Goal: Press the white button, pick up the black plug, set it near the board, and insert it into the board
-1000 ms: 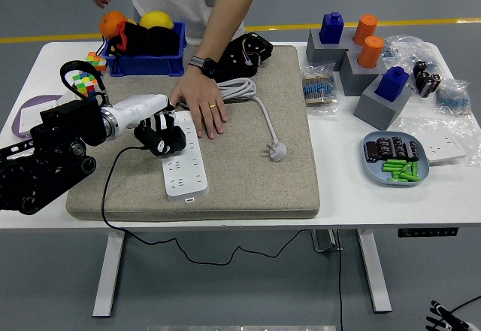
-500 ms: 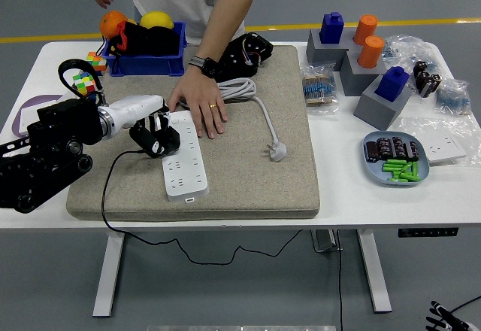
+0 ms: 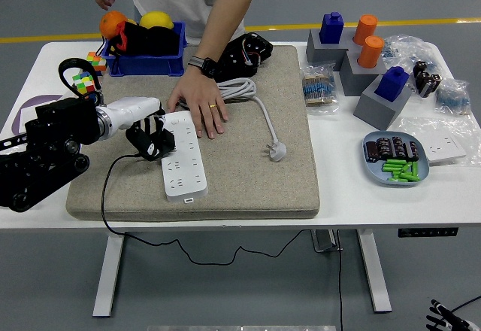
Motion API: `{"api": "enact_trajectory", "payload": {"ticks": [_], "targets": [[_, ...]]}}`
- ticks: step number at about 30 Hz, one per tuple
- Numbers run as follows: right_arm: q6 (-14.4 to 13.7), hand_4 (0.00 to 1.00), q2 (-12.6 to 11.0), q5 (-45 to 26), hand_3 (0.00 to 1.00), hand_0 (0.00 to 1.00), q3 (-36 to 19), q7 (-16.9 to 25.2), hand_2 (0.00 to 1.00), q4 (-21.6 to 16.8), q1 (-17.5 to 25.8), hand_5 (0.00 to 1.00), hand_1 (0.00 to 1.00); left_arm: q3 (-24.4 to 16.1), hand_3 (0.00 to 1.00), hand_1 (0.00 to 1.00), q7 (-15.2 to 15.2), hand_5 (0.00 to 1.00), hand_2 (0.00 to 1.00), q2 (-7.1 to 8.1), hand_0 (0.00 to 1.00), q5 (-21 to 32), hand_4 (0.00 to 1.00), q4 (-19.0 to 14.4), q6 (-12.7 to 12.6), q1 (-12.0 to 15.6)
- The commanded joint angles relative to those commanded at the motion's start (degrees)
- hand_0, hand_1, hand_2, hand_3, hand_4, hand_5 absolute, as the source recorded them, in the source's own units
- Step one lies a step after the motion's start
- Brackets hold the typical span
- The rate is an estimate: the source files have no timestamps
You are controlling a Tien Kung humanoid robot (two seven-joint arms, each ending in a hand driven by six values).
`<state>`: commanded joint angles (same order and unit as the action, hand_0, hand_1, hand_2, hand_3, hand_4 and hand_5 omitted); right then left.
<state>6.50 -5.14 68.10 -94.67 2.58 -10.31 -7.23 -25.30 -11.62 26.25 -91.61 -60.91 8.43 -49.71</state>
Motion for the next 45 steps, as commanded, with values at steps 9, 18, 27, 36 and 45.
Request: {"api": "enact_trajectory", "payload": {"ticks": [9,18,27,36,45], "targets": [[0.0,0.713,0.0,-0.2,0.621,0.778,0.2,0.1,0.643,0.0,0.0,0.468,0.664,2.4,0.265,0.271,-0.8,0.002,0.241,-1.78,0.325,0.0,0.611,0.3,0.1,-1.7],[0.1,0.712,0.0,-0.2,0.621,0.778,0.1,0.0,0.642,0.0,0.1,0.466,0.664,1.9,0.261,0.265,-0.7,0.002,0.238,-3.43,0.322,-0.7,0.603,1.5,-0.8,-2.5],[0.1,0.713,0.1,-0.4,0.621,0.778,0.0,0.1,0.642,0.0,0.0,0.466,0.663,1.8,0.256,0.261,-1.0,0.002,0.233,-4.42,0.325,-0.3,0.593,3.1,-1.3,-3.1],[0.1,0.713,0.2,-0.5,0.621,0.778,0.1,0.1,0.642,0.0,0.0,0.464,0.664,2.1,0.290,0.273,-0.9,0.002,0.243,-4.97,0.316,0.2,0.668,4.0,-1.3,-2.6],[0.2,0.713,0.2,-0.5,0.621,0.778,0.4,0.2,0.642,0.0,0.0,0.466,0.664,2.2,0.309,0.277,-0.7,0.002,0.247,-5.78,0.310,0.4,0.680,4.6,-1.9,-2.5]]}}
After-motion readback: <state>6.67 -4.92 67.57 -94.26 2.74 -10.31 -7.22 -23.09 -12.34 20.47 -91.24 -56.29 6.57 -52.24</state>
